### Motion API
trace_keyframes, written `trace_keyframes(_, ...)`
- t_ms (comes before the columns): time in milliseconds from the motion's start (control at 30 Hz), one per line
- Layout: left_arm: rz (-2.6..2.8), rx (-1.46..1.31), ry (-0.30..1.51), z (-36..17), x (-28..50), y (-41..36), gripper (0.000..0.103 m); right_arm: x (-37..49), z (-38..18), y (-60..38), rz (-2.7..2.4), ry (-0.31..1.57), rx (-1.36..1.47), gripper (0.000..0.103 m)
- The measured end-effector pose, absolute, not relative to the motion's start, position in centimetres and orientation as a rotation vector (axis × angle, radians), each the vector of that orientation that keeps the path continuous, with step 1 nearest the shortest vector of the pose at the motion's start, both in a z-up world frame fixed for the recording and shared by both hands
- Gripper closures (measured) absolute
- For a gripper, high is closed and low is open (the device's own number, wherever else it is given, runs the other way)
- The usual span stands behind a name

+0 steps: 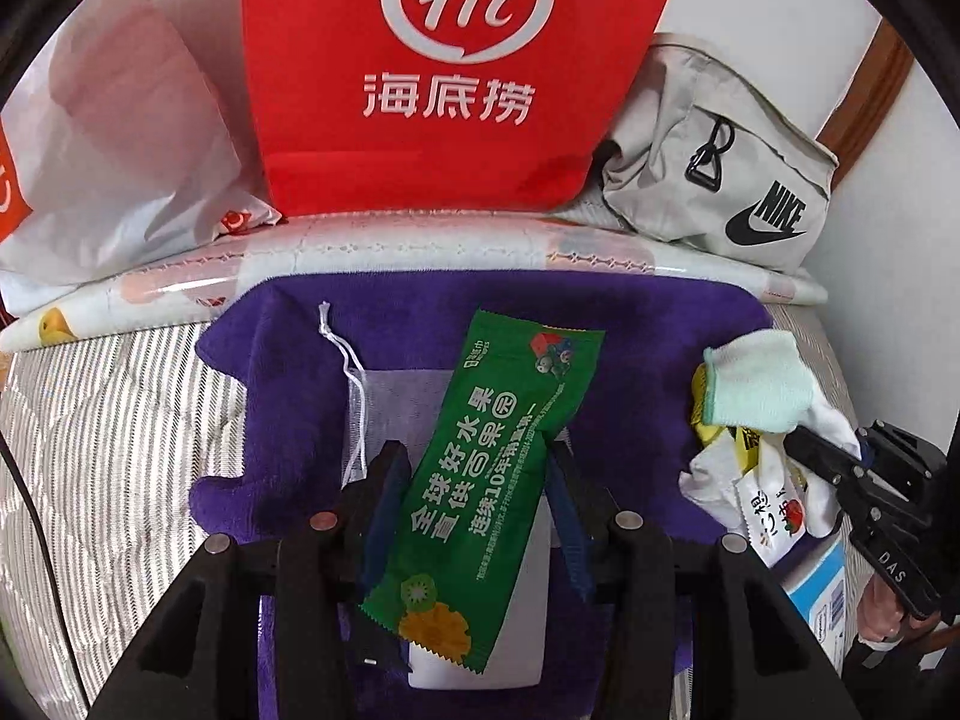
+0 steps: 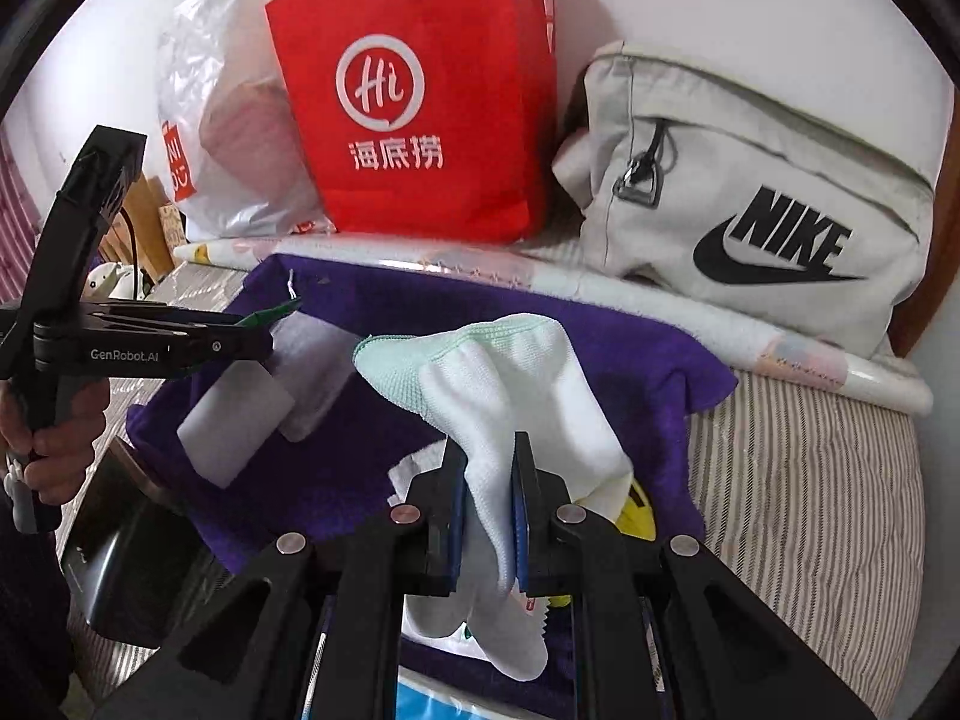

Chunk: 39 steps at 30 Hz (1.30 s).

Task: Organize soft objects
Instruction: 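Lower the green packet and white sock onto the purple towel and open both grippers, then grasp the black strap with the left gripper while the right moves toward the wet-wipe pack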

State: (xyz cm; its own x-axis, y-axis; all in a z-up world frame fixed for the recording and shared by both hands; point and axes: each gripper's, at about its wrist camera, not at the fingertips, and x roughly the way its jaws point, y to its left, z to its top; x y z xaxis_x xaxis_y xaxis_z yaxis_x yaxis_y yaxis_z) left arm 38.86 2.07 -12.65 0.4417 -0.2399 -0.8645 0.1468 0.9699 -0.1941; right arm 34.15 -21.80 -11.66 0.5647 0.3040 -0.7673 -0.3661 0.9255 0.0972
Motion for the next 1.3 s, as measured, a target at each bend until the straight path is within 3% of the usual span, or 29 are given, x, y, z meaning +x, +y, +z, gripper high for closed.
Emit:
trace_keyframes(167, -0.254, -0.115, 1.122, -13.3, 39.3, 2.2, 0.056, 34.5, -12.5, -21.3, 0.411, 0.926, -0.095, 0.085)
trace_keyframes(233, -0.266, -0.11, 1.127, -13.2, 39.0, 2.0, 0.049, 34.3, -12.5, -21.1, 0.425, 0.917, -0.101, 0.072)
trace_keyframes(300, -0.258, -0.1, 1.118, -12.9, 38.7, 1.8, 0.042, 34.1, -12.4, -20.9, 0.427, 0.911, -0.106, 0.043)
trace_keyframes(367, -0.243, -0.079, 1.106, -12.4, 38.2, 1.7, 0.036, 33.7, -12.0, -21.0, 0.427, 0.892, -0.1, 0.038)
trace_keyframes(633, -0.233, -0.083, 1.06, -9.4, 34.7, 2.9, 0.037, 30.9, -9.4, -21.7, 0.408, 0.858, -0.075, 0.038)
trace_keyframes(933, -0.305, -0.039, 0.944, -5.9, 26.2, 3.4, 0.037, 22.3, -6.2, -21.2, 0.393, 0.798, -0.103, 0.038)
trace_keyframes(1300, -0.497, 0.063, 0.923, -6.4, 14.4, 3.8, 0.037, 12.9, -5.9, -19.4, 0.353, 0.789, -0.023, 0.038)
